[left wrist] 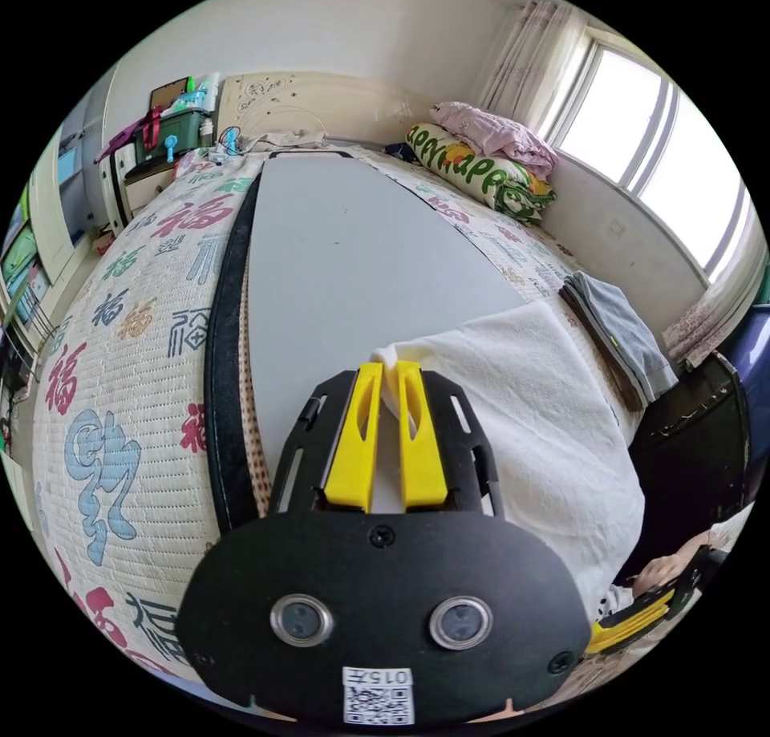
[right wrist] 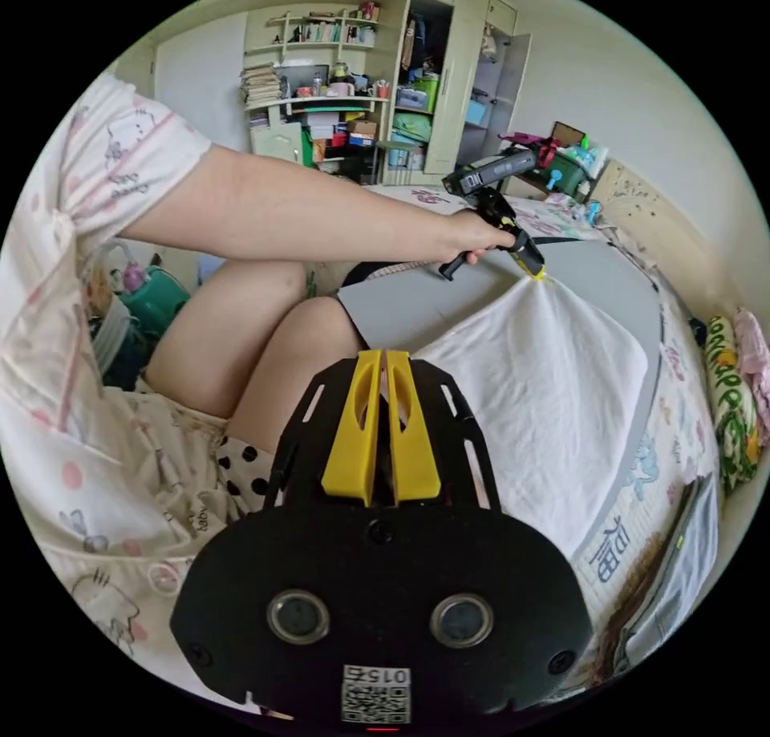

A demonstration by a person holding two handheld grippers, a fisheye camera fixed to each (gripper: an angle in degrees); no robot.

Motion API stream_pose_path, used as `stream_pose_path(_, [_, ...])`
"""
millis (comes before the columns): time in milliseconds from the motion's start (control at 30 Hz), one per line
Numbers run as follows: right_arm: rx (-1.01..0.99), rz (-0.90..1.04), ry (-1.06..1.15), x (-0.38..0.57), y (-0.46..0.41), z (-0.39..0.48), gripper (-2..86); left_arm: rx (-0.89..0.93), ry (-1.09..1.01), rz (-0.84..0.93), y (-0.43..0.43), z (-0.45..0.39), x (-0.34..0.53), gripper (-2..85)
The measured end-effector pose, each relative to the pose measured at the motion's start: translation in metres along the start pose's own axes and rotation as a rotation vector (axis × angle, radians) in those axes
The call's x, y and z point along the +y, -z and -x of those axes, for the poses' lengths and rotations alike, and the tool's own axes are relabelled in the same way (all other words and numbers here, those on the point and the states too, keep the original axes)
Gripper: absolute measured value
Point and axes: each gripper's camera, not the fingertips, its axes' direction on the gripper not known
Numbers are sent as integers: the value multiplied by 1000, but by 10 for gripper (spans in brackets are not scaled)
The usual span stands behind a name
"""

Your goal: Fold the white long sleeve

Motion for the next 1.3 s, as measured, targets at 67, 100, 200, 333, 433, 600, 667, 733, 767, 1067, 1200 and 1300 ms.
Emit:
stream_pose_path(67, [-182,-26,-21,-23,17,-12,20,18,20,-6,2,10,2,35])
stream_pose_path(100, [-210,-36,-40,-29,21,-18,26,26,29,-9,2,12,2,40])
stream_pose_path(200, [-267,-119,-180,-57,50,-72,44,92,62,-51,12,28,9,66])
stream_pose_path(333, [-160,-213,-472,-88,92,-193,102,175,96,-103,23,54,29,109])
stream_pose_path(433, [-97,-250,-661,-108,108,-271,150,264,102,-70,19,68,28,152])
stream_pose_path(600, [-98,-109,-791,-170,80,-340,170,321,93,-17,8,82,11,177])
stream_pose_path(667, [-138,-72,-827,-203,61,-355,172,343,105,-3,3,91,3,178])
stream_pose_path(733, [-126,-44,-833,-230,51,-356,172,374,129,2,-1,99,-3,176])
stream_pose_path(767, [-145,-33,-825,-247,45,-354,170,389,141,-6,-1,105,-6,175])
stream_pose_path(1067, [-250,55,-861,-346,14,-325,132,453,181,10,2,127,-33,134])
stream_pose_path(1200, [-239,40,-858,-379,20,-294,113,485,201,16,8,134,-41,117])
stream_pose_path(1300, [-230,-30,-854,-404,39,-260,100,500,180,33,24,138,-46,86])
